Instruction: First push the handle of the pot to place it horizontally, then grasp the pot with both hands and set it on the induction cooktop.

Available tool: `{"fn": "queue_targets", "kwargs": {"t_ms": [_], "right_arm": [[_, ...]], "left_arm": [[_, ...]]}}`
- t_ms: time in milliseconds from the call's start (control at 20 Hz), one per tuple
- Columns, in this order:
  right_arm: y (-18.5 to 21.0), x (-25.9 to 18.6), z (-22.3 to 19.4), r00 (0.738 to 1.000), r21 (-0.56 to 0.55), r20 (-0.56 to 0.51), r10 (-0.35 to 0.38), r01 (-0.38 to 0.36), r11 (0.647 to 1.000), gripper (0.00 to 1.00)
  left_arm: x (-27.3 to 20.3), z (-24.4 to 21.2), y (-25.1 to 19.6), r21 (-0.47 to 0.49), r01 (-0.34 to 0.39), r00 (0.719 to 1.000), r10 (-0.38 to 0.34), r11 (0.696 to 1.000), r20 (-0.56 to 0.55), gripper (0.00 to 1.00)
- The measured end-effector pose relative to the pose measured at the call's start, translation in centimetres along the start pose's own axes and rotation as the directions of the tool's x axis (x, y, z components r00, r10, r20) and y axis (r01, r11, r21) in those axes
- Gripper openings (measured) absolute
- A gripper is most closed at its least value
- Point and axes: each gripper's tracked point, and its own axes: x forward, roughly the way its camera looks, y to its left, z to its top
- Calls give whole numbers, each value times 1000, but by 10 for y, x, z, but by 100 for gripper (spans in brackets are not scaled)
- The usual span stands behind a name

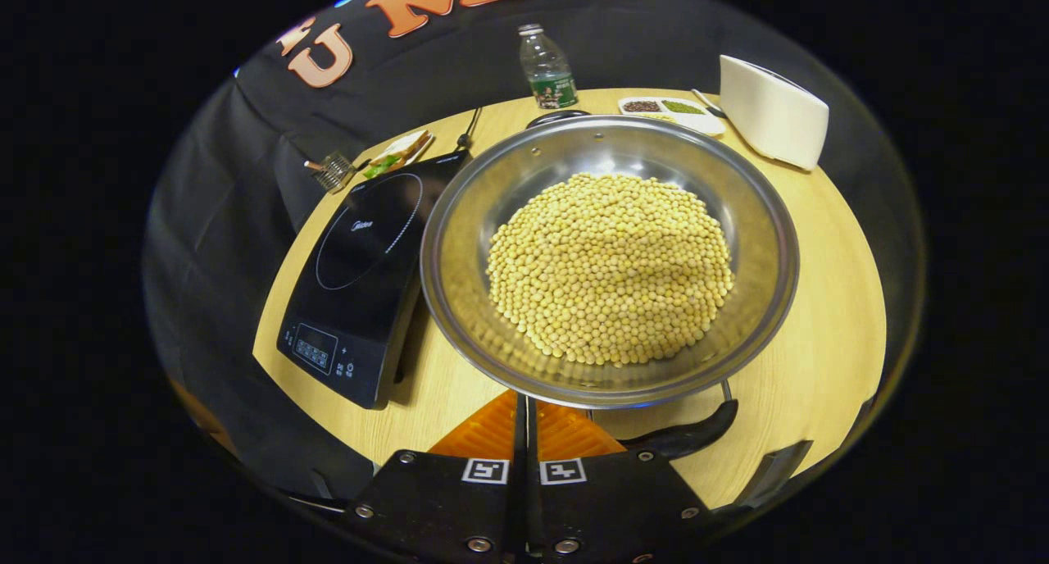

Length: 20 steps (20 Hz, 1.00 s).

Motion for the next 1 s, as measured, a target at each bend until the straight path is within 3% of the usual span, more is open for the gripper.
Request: {"fn": "queue_targets", "kwargs": {"t_ms": [500,800,1000], "right_arm": [[-50,-5,8,996,56,15,-92,91,994,0],[-70,-12,14,992,94,28,-125,121,988,0],[-91,-12,20,982,113,39,-185,180,977,0]], "left_arm": [[5,-9,5,22,-25,999,26,999,-26,98],[1,0,10,23,-40,999,40,999,0,98],[-1,4,12,25,-51,999,51,998,21,97]]}}
